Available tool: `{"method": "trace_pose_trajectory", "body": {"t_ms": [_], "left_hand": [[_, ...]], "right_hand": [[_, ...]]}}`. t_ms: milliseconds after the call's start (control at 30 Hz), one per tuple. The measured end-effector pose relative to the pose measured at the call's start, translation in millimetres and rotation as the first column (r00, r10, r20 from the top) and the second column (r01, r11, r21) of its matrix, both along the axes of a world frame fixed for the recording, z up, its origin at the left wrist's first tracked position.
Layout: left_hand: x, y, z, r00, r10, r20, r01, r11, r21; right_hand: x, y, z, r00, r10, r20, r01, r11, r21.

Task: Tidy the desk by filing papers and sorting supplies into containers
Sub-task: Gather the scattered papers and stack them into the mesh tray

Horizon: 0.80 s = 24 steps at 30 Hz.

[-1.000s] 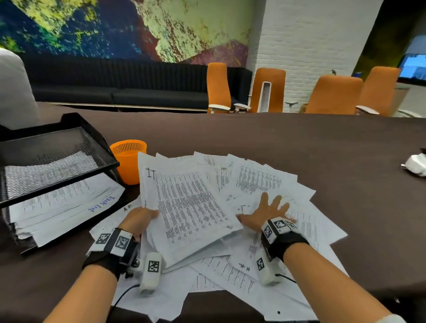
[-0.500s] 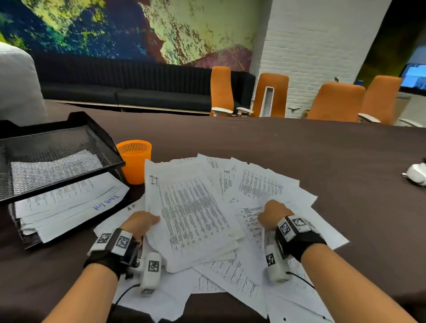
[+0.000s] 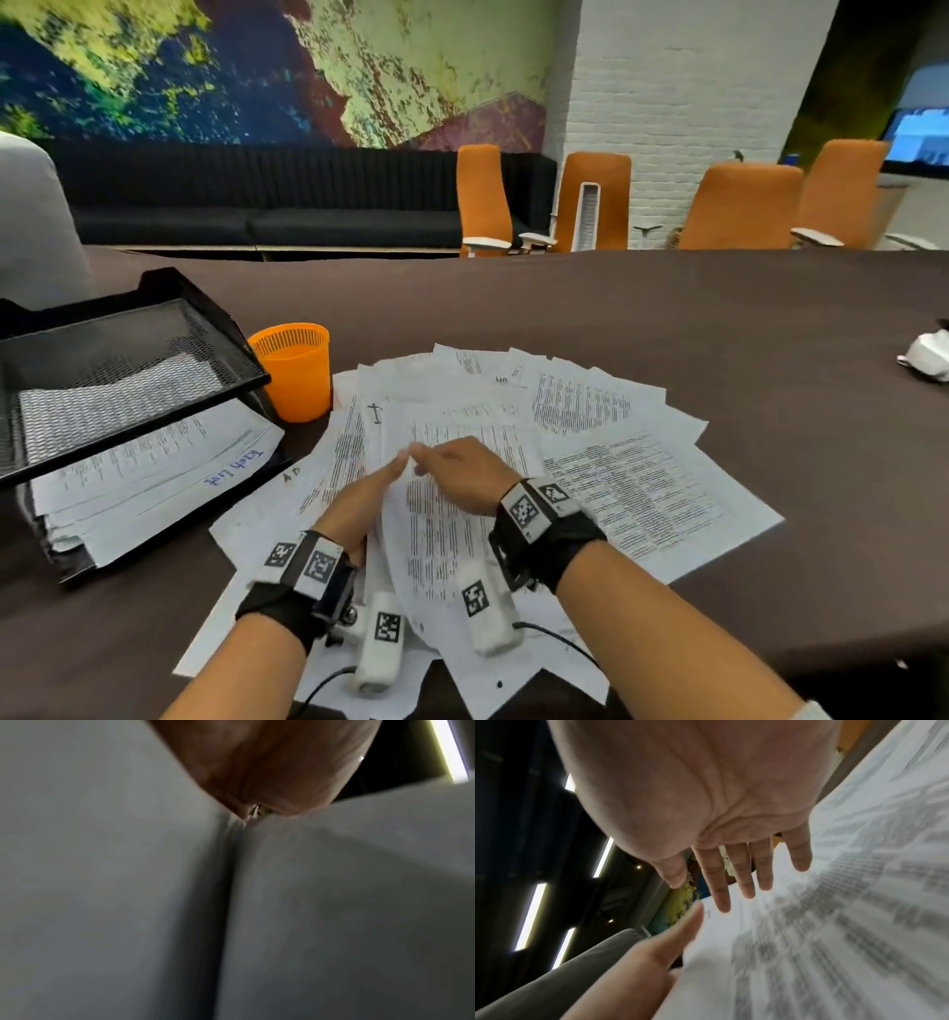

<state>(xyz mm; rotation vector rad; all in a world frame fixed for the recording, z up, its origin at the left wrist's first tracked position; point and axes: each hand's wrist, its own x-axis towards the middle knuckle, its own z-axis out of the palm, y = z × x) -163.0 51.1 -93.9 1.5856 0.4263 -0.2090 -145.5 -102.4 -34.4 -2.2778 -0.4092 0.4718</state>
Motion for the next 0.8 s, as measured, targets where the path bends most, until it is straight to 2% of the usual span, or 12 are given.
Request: {"method": "trace_pose_trajectory", "body": {"t_ms": [33,100,167,233,267,333,400,533,633,667,733,800], "left_hand": [[0,0,-1,1.0,0.001,0.017,-0.002,0.997,0.082],[2,5,-7,1.0,0.028,0.012,-0.029,0.989,0.147],[3,10,-9,0.997,0.071,0.015,-0.072,0.994,0.08],[6,19,-14,0.988,0.153,0.03,-0.151,0.986,-0.066],[8,22,-14,0.983,0.179,0.036,-0.173,0.977,-0.128],[4,23,-6,0.976,0.213,0.047,-0.196,0.95,-0.241],[3,23,-4,0.98,0.196,0.033,-0.178,0.939,-0.296],[-1,15,-9,0.985,0.17,0.015,-0.161,0.952,-0.26],[-3,11,-17,0.99,0.137,-0.022,-0.139,0.976,-0.169],[-1,12,-20,0.991,0.131,-0.029,-0.134,0.979,-0.151],[2,14,-22,0.984,0.165,-0.061,-0.173,0.973,-0.151],[0,13,-13,0.974,0.212,-0.083,-0.223,0.963,-0.154]], "right_hand": [[4,-11,-3,0.998,-0.045,0.033,0.045,0.999,0.01],[17,-38,-9,0.979,-0.185,0.09,0.185,0.983,0.007],[30,-71,-13,0.936,-0.33,0.124,0.334,0.943,-0.009],[38,-100,-13,0.912,-0.406,0.062,0.408,0.913,-0.023],[39,-110,-12,0.918,-0.397,-0.003,0.396,0.917,-0.046],[37,-123,-10,0.95,-0.293,-0.108,0.282,0.954,-0.104],[32,-125,-9,0.96,-0.257,-0.11,0.249,0.965,-0.078],[31,-112,-18,0.928,-0.373,-0.027,0.373,0.921,0.108],[25,-98,-34,0.958,-0.28,0.063,0.278,0.96,0.038],[25,-98,-39,0.959,-0.274,0.076,0.269,0.961,0.064],[28,-104,-42,0.936,-0.344,0.073,0.327,0.928,0.178],[32,-111,-38,0.912,-0.411,0.0,0.399,0.885,0.242]]}}
